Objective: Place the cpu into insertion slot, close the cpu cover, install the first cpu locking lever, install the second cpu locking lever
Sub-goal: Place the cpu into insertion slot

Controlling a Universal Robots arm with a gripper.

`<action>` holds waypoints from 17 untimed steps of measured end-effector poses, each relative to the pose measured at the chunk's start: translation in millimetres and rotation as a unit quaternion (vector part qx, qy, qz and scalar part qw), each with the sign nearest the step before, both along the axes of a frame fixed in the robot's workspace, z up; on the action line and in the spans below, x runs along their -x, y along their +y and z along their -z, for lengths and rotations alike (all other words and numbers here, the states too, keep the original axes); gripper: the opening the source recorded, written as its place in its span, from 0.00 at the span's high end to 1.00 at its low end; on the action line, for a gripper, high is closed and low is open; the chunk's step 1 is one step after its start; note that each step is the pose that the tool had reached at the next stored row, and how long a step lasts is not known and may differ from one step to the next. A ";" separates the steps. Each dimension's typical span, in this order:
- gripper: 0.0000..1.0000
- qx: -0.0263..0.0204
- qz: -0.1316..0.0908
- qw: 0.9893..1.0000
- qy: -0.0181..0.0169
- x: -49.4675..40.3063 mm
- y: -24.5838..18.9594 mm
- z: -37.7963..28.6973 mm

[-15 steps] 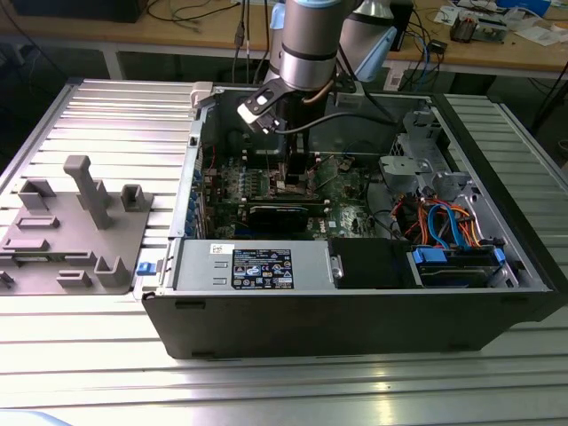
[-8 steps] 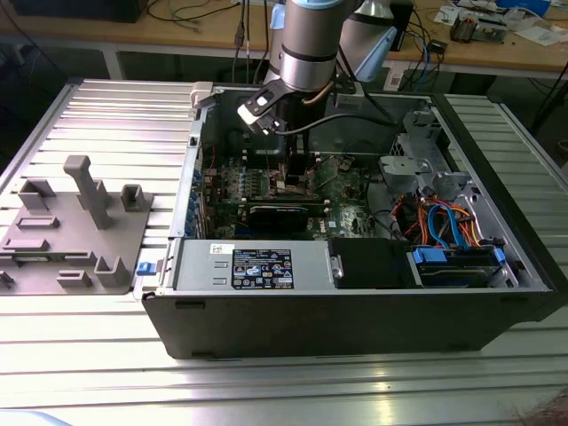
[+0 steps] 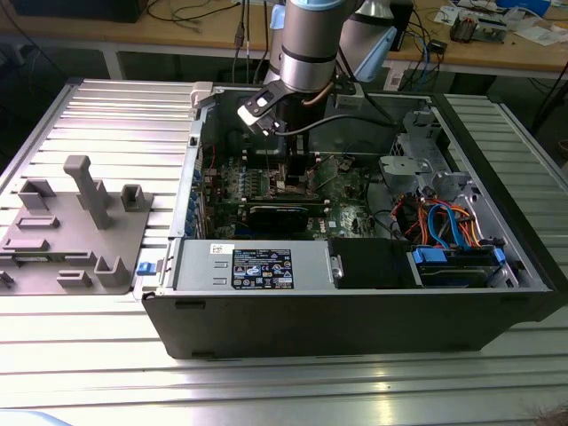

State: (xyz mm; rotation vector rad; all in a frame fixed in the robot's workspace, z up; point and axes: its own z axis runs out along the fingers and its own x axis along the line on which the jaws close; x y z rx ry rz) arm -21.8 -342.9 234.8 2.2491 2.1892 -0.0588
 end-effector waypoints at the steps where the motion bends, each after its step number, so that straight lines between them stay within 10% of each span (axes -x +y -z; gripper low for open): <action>1: 0.45 0.000 0.000 1.000 0.000 0.0 0.0 0.1; 17: 0.45 0.000 0.000 1.000 0.000 0.0 0.0 3.4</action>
